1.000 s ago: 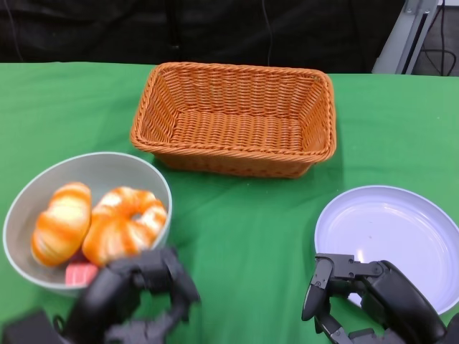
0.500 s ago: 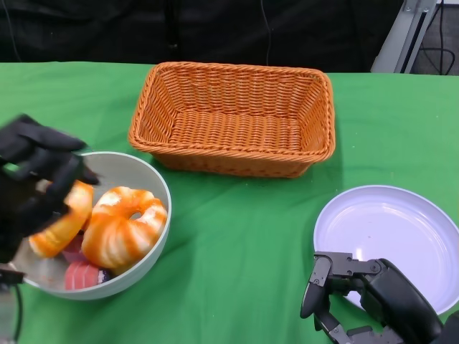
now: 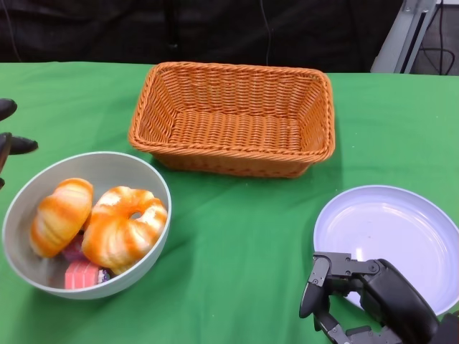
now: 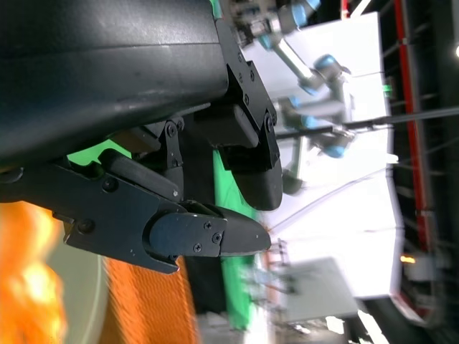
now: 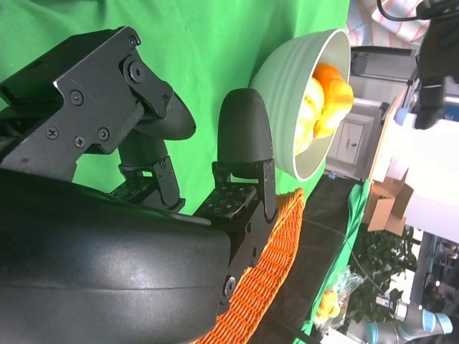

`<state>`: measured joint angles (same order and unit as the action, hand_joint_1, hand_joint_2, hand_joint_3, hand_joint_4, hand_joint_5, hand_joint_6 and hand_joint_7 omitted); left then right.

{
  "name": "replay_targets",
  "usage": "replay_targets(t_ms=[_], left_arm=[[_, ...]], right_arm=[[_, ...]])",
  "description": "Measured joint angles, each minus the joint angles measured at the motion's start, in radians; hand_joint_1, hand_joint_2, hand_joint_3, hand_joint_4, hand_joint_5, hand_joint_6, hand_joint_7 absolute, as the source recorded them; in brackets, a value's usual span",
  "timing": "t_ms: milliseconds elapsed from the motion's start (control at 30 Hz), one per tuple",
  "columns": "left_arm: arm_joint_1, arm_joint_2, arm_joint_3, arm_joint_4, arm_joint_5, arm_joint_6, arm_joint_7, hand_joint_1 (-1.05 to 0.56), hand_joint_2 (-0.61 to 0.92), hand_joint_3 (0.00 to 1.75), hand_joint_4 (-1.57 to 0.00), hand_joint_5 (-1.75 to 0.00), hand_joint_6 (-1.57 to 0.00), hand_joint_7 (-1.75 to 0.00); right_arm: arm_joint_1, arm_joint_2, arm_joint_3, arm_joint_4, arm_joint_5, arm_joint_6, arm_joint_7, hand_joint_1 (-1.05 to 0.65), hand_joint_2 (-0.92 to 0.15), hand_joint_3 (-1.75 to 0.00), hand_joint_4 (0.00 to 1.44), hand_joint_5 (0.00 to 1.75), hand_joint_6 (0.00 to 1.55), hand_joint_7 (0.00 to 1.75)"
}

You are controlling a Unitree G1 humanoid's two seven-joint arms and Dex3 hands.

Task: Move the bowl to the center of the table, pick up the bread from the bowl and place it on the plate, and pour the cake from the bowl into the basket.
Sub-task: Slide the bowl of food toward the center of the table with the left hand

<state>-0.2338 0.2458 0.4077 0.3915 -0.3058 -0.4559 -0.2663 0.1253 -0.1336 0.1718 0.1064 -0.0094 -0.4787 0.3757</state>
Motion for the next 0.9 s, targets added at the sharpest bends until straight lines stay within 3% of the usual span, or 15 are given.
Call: replay_targets(t_ms=[200,467,533,633,900], left_arm=[[-0.055,0.089,-0.028,0.283,0.203,-0.145,0.097,-0.71,0.92,0.38,-0.6,-0.03,-0.61,0.0],[-0.093,0.172,-0.106,0.5,0.351,-0.234,0.186,-0.75,0.92,0.47,-0.41,0.0,-0.42,0.0],[-0.098,0.187,-0.129,0.519,0.36,-0.226,0.171,-0.84,0.92,0.61,-0.27,0.0,-0.31,0.0],[-0.1,0.203,-0.159,0.524,0.354,-0.179,0.094,-0.92,0.92,0.7,-0.19,0.0,-0.23,0.0],[-0.107,0.2,-0.189,0.56,0.296,-0.081,-0.007,-0.94,0.92,0.7,-0.14,-0.01,-0.18,0.0]], right_arm=[[0.0,0.0,0.0,0.0,-0.002,-0.003,-0.004,0.07,-0.46,-1.27,0.76,1.62,0.77,1.34],[-0.002,0.0,0.001,0.001,-0.001,-0.008,-0.006,0.07,-0.45,-1.28,0.76,1.63,0.77,1.35],[-0.002,0.0,0.001,0.001,0.0,-0.008,-0.005,0.07,-0.46,-1.27,0.76,1.63,0.77,1.35],[-0.002,0.001,0.001,0.001,0.001,-0.008,-0.004,0.07,-0.46,-1.27,0.76,1.64,0.77,1.36],[-0.002,0.001,0.002,0.001,0.0,-0.007,-0.004,0.06,-0.46,-1.26,0.76,1.63,0.77,1.36]])
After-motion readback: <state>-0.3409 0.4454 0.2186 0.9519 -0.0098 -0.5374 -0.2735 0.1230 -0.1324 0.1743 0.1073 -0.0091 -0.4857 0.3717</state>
